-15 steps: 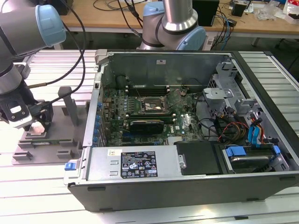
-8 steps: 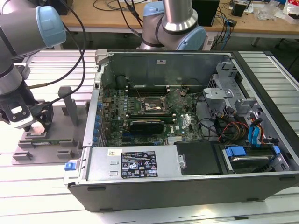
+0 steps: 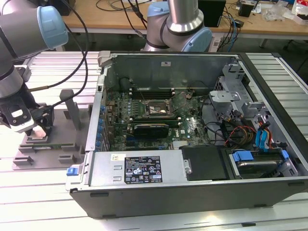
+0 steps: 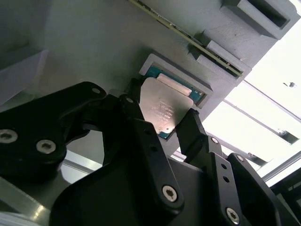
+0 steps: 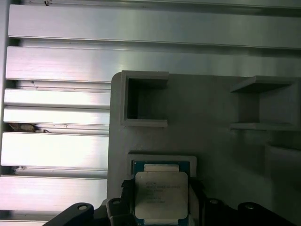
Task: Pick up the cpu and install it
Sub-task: 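Pick up the cpu and move it towards the insertion slot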
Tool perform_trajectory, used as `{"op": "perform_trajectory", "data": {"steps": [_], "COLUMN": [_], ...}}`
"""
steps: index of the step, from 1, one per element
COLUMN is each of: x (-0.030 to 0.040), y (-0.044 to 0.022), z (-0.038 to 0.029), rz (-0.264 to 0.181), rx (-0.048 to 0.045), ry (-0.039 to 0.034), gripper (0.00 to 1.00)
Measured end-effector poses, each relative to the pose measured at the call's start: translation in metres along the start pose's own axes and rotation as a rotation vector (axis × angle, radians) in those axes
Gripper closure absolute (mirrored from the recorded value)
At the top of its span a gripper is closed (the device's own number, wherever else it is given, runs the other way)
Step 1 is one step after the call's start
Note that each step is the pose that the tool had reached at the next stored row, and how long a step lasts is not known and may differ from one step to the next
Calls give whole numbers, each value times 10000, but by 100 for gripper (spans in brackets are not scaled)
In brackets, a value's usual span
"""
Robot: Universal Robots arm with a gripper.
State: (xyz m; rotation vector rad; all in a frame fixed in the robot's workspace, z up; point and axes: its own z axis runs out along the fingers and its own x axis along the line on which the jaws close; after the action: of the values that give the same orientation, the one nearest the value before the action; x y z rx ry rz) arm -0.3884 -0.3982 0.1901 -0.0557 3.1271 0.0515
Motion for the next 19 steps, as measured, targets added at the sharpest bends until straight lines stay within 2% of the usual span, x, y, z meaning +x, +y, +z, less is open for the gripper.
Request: {"op": "perform_trajectory", "data": {"steps": [2, 4, 8, 15, 17, 18, 19], "x": [0, 0, -2, -2, -3, -3, -4], "y": [0, 3, 7, 8, 9, 11, 11], "z": [-26, -95, -182, -199, -237, -288, -305], "rz": [0, 0, -1, 0, -1, 0, -1], "rx": [4, 4, 5, 4, 8, 7, 7], "ry": [5, 6, 6, 5, 6, 6, 6], "gripper": [46, 46, 46, 46, 46, 46, 46]}}
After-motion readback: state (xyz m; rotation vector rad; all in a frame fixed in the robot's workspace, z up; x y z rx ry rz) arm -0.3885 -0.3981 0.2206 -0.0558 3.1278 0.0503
